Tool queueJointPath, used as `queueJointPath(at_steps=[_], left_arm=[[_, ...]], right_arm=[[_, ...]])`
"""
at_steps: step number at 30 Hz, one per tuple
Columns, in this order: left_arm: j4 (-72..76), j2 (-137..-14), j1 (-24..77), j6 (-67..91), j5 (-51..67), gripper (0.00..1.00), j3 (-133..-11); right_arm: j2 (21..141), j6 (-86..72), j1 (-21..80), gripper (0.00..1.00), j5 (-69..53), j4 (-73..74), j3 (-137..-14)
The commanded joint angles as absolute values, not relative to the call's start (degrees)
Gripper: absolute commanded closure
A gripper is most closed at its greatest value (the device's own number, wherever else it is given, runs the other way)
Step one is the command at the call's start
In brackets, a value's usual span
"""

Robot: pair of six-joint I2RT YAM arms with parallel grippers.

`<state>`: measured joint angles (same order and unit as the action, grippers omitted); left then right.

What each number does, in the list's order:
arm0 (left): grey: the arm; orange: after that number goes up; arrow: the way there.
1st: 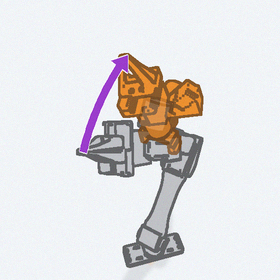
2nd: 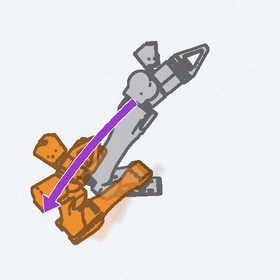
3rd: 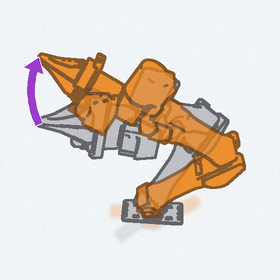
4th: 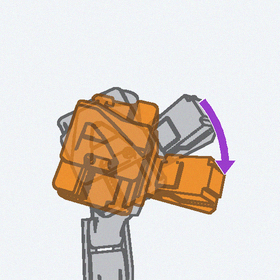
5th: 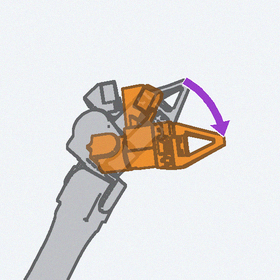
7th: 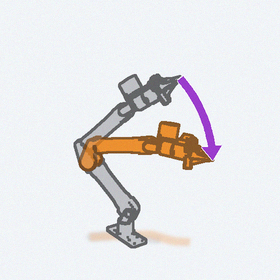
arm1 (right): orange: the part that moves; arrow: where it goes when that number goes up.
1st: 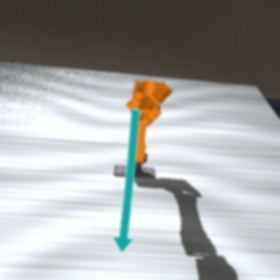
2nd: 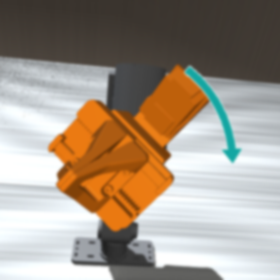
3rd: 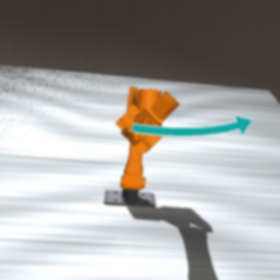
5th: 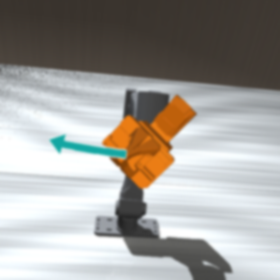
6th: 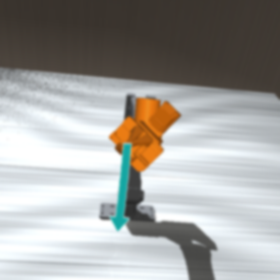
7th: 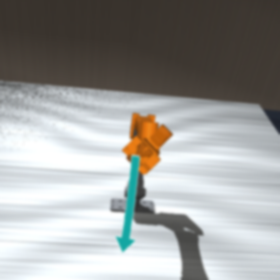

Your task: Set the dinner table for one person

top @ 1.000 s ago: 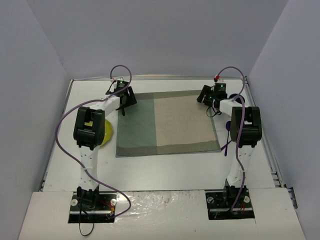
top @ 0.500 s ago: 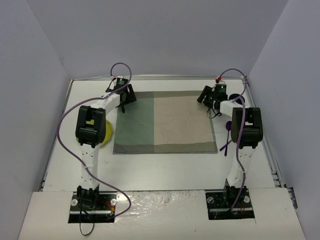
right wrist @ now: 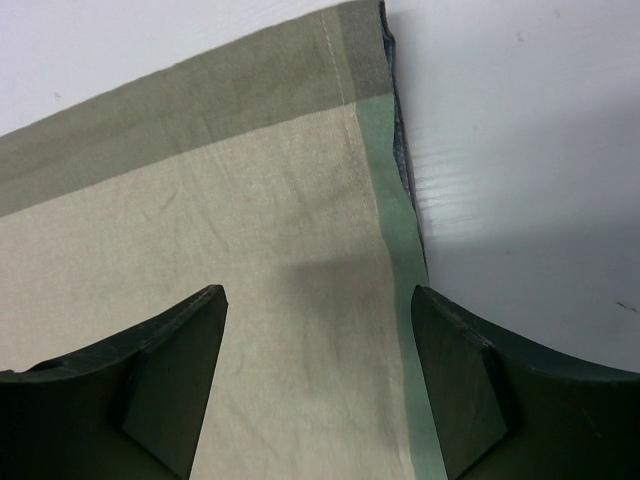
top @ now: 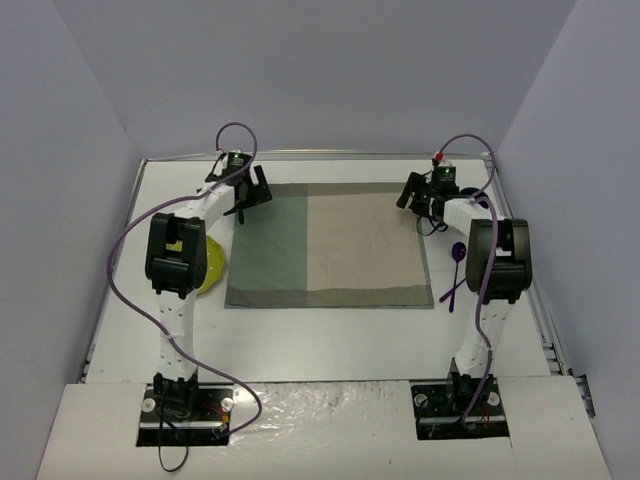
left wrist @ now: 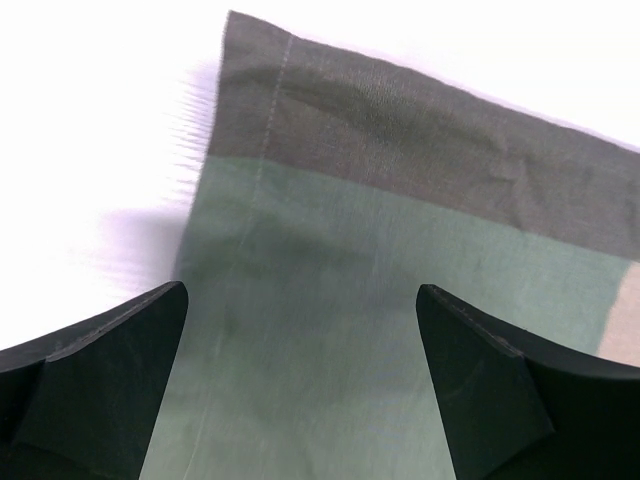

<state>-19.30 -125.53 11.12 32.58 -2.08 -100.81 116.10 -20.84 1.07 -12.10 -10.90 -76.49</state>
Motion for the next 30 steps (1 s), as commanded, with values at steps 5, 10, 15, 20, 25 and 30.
queueJointPath(at_steps=[5, 10, 15, 20, 25, 30], left_arm=[[-23.2, -95.3, 9.4, 33.7, -3.4, 0.03, -97.6], [-22.7, -77.4, 5.9, 36.0, -5.5, 0.03, -79.5], [-27.3, -61.0, -3.7, 39.1, -8.6, 0.03, -62.9], [-35.1, -56.1, -7.3, 38.6, -15.1, 0.03, -55.1], [-33.8, -59.1, -14.7, 41.2, -9.3, 0.03, -48.2], [-30.9, -65.5, -21.4, 42.3, -0.1, 0.03, -47.4]], right_arm=[[93.0, -18.7, 5.9, 0.09, -7.6, -10.3, -78.1], [82.3, -19.3, 10.5, 0.0, -6.5, -15.5, -69.4], [70.4, -22.6, 12.9, 0.0, -8.4, -23.3, -57.5], [58.5, -26.8, 14.4, 0.0, -8.4, -26.1, -47.8], [58.4, -25.6, 17.1, 0.0, -13.2, -22.1, -48.0], [61.8, -27.0, 17.9, 0.0, -18.8, -23.1, -47.1]])
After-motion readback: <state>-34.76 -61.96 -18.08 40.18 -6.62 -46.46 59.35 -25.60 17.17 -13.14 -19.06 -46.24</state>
